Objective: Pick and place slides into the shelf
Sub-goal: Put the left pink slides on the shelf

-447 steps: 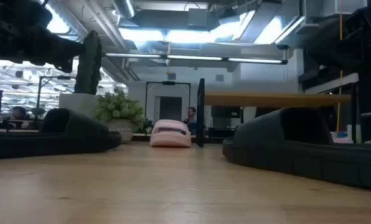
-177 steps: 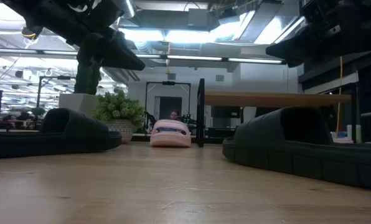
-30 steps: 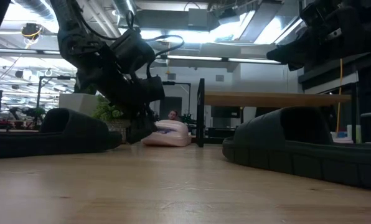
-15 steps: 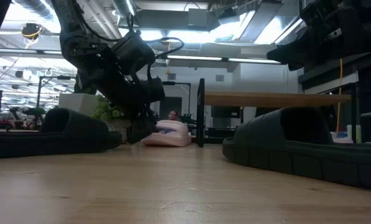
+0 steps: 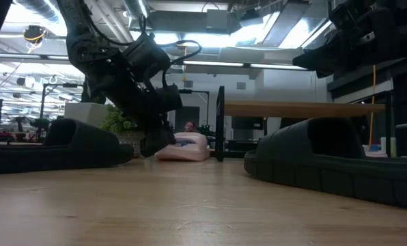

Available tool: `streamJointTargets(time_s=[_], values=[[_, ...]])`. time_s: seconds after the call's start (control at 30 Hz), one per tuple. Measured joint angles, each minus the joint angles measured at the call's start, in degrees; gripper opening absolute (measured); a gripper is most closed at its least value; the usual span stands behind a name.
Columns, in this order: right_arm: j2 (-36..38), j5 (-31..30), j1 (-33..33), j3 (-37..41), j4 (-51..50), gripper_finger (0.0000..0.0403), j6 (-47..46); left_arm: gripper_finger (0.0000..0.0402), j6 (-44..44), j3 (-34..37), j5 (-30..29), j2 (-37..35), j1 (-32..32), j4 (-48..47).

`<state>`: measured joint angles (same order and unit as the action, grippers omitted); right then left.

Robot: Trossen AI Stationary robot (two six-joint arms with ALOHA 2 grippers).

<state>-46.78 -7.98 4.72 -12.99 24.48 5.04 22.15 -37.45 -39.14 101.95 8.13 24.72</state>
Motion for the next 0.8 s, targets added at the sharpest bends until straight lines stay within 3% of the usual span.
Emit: streamJointTargets(time_s=[0.13,0.6,0.8], values=[[0.00,0.01,0.00,0.00,-0.21,0.0007,0.02,0.0006,-2.17,-0.02,0.08,0.00,-0.55,0.00],[0.00,-0.01,0.00,0.00,-0.21,0.0007,0.18,0.0002,-2.48,-0.12,-6.39,-3.19,-5.78,-0.65],[0.00,-0.08,-0.03,0.00,-0.10,0.0009,0.16,0.0002,-2.55,-0.13,-13.57,-6.28,-8.49,-4.45]])
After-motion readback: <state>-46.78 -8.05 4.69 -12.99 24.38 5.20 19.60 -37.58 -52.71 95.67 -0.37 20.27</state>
